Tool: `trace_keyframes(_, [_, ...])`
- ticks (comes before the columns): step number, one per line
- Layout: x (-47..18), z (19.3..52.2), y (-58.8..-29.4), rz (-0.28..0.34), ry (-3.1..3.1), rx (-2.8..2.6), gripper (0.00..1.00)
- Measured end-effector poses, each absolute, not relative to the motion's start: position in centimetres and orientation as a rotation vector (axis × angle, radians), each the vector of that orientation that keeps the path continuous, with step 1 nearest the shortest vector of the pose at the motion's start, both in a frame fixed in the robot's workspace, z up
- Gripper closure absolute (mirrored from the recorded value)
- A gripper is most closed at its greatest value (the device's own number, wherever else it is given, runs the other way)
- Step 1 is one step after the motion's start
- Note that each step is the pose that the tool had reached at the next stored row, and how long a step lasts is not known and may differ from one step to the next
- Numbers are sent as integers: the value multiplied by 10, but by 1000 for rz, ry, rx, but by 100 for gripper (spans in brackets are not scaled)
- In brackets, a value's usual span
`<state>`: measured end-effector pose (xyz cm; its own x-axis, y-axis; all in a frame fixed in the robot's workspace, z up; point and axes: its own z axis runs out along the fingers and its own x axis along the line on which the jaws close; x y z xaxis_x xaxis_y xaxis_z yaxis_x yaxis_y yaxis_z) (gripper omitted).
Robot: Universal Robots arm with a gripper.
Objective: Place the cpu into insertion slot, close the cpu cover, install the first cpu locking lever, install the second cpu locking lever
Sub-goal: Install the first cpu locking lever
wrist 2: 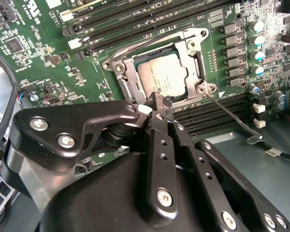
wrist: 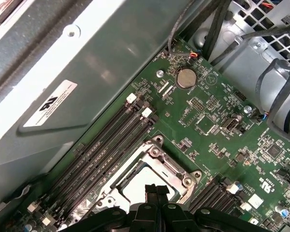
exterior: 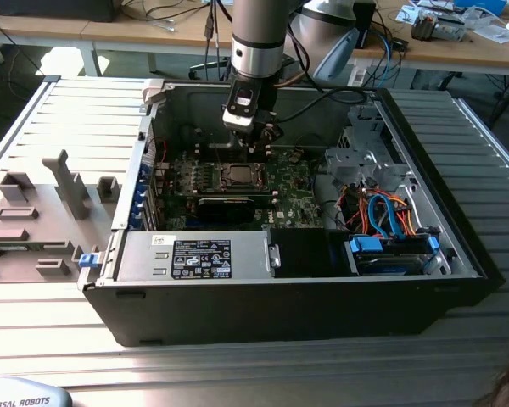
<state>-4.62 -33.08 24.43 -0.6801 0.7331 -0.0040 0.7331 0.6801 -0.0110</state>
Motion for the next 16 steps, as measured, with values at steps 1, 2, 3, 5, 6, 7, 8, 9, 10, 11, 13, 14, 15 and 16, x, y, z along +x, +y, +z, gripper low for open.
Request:
trace_keyframes(1, [-46,244,-331,18,-2880,-1253,89])
trace_keyframes(2, [-46,244,-331,18,-2881,-1250,89])
trace_keyframes(3, [-46,244,-331,18,-2884,-1245,89])
trace_keyframes(5, [-46,244,-331,18,-2888,-1235,89])
trace_keyframes(6, [-46,244,-331,18,-2889,-1233,89])
trace_keyframes(7, [-46,244,-331,18,-2890,-1230,89])
trace_keyframes(8, [-46,244,-331,18,-2891,-1228,89])
trace_keyframes(9, [-46,244,-331,18,-2892,-1226,89])
trace_keyframes(10, [-46,244,-331,18,-2893,-1224,89])
trace_keyframes(11, [-46,244,-331,18,-2894,-1221,89])
trace_keyframes(13, [-46,244,-331,18,-2897,-1214,89])
trace_keyframes(14, [-46,244,-331,18,-2898,-1212,89])
trace_keyframes(15, [-46,244,-331,18,-2899,-1210,89])
trace_keyframes(16, [-46,244,-331,18,-2900,-1206,89])
